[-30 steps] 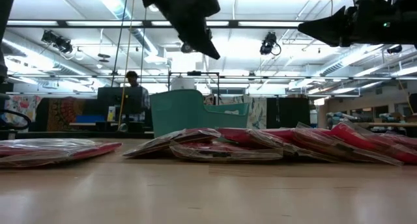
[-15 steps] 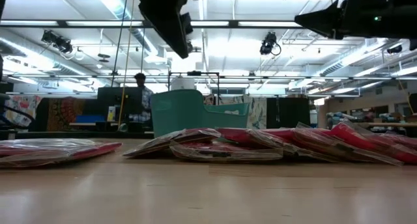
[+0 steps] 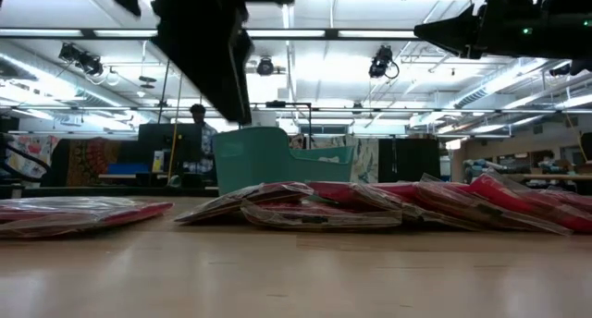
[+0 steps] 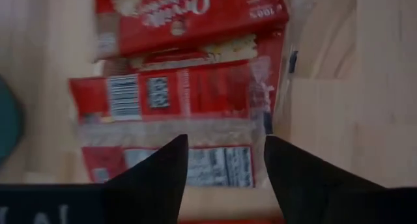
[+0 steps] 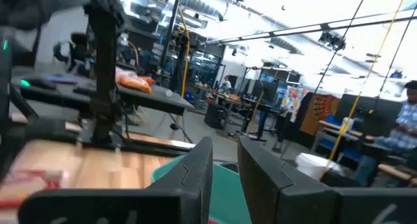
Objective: Sort popcorn bags into baskets
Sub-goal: Put the popcorn bag into the green bin
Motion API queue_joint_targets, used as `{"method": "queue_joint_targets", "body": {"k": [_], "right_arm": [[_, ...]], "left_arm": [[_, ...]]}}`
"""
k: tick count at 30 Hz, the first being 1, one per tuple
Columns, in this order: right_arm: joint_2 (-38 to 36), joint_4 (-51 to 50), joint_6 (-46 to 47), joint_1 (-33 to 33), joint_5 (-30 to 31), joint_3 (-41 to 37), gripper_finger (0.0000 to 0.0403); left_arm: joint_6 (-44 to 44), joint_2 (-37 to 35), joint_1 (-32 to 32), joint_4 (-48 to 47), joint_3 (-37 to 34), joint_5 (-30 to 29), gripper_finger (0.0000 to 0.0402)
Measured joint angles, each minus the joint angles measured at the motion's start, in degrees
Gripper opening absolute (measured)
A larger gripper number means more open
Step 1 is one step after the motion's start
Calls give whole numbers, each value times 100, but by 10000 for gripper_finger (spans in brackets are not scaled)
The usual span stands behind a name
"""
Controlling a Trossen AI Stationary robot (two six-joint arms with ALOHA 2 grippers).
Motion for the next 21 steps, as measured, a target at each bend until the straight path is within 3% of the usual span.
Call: {"method": "queue_joint_targets", "body": {"k": [7,16,21], "right_arm": [[4,-43,633,40,-263,-2,78],[83,-52,1115,197,-436,-9,78],[133,-46,1124,265,-436,-9,78]], "left_arm": [[-338,487,-309,360,-2,-243,211],[-682,744,-693,488,-2,-1206,211],[-588,881,-778,605,5,-1410,211]]}}
